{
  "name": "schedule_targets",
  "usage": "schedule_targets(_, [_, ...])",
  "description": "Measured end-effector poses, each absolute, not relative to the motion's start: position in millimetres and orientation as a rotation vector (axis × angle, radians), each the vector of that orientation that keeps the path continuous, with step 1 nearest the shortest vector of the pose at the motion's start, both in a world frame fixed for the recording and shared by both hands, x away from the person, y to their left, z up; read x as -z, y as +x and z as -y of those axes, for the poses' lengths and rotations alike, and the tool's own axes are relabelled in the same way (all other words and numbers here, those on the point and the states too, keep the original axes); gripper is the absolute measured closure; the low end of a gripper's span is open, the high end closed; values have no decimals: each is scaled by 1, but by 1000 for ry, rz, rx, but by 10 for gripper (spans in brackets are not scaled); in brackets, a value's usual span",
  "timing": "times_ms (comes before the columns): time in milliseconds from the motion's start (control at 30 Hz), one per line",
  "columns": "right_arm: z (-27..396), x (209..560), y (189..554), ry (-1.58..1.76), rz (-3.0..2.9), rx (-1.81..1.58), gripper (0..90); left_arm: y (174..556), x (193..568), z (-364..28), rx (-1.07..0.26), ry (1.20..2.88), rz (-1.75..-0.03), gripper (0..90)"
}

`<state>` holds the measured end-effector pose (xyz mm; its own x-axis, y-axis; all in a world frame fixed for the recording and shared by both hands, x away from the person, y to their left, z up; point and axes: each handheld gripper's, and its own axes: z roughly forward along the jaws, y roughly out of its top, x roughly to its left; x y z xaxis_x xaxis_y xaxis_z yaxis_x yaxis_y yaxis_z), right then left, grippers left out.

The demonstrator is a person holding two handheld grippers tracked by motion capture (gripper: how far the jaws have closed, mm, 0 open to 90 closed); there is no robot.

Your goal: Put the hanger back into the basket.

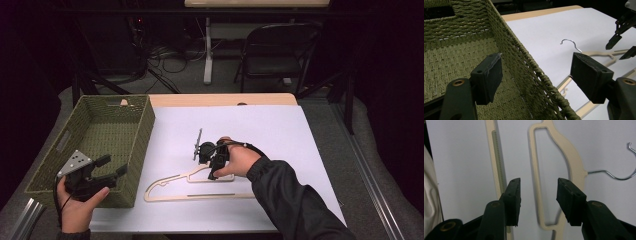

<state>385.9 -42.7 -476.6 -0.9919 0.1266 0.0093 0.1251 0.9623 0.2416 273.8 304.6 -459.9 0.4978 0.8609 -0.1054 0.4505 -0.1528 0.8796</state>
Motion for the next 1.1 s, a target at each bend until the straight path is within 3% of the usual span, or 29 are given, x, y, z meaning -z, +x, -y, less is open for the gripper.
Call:
schedule_targets(300, [42, 481, 392, 239, -3071, -323, 481, 274, 460, -305, -534, 1782, -1105, 257])
schedule_targets(600, [45, 487, 394, 244, -3085, -313, 484, 274, 460, -303, -531, 1786, -1105, 257])
schedule_targets(633, [45, 489, 395, 247, -3080, -312, 525, 274, 461, -303, -532, 1787, -1107, 257])
schedule_targets(1100, [45, 502, 394, 202, -3120, -225, 635, 275, 461, -302, -528, 1790, -1102, 259])
